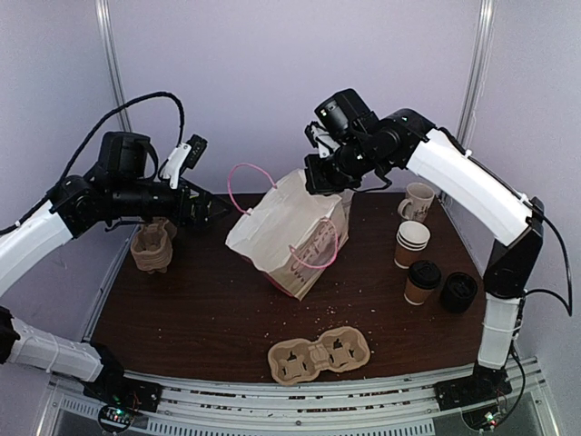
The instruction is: Pack the takeout coffee
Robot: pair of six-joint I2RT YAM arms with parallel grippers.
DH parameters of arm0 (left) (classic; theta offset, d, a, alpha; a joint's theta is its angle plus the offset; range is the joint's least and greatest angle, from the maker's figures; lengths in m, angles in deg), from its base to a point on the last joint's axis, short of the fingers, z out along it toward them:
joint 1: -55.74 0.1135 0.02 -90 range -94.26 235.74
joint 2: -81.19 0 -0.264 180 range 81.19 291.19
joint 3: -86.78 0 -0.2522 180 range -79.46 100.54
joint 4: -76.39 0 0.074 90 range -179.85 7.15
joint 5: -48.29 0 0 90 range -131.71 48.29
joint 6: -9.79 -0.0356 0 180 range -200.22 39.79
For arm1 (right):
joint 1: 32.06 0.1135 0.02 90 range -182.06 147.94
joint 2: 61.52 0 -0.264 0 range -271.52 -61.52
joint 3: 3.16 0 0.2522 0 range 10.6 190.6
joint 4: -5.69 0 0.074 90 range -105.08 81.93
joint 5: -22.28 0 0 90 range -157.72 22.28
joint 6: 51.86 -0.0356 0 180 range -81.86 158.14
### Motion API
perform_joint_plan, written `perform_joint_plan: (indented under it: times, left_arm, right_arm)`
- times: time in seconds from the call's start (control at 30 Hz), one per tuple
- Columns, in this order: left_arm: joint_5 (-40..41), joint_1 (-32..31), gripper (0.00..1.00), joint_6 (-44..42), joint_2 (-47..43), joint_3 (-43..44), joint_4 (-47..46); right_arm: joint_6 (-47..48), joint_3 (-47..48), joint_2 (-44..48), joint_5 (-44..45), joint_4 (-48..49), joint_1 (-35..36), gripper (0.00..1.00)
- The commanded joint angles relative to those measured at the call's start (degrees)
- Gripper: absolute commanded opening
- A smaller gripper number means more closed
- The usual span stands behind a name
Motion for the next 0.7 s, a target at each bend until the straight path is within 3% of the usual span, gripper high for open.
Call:
perform_joint_plan:
  times: [0.0, 0.37, 0.67]
  left_arm:
    - [4.08, -0.10, 0.97, -5.36, 3.50, 3.76, 3.04]
    - [2.00, -1.94, 0.89, -5.03, 9.70, 3.29, 3.94]
    - [4.21, -2.79, 0.64, -4.08, 12.21, 2.57, 3.15]
  right_arm:
    - [1.49, 0.81, -0.42, -1.21, -1.43, 0.30, 0.00]
    - [0.25, -3.56, 1.96, -0.42, 1.51, 0.22, 0.00]
    - [-0.26, -5.19, 2.69, -0.85, 2.95, 0.15, 0.00]
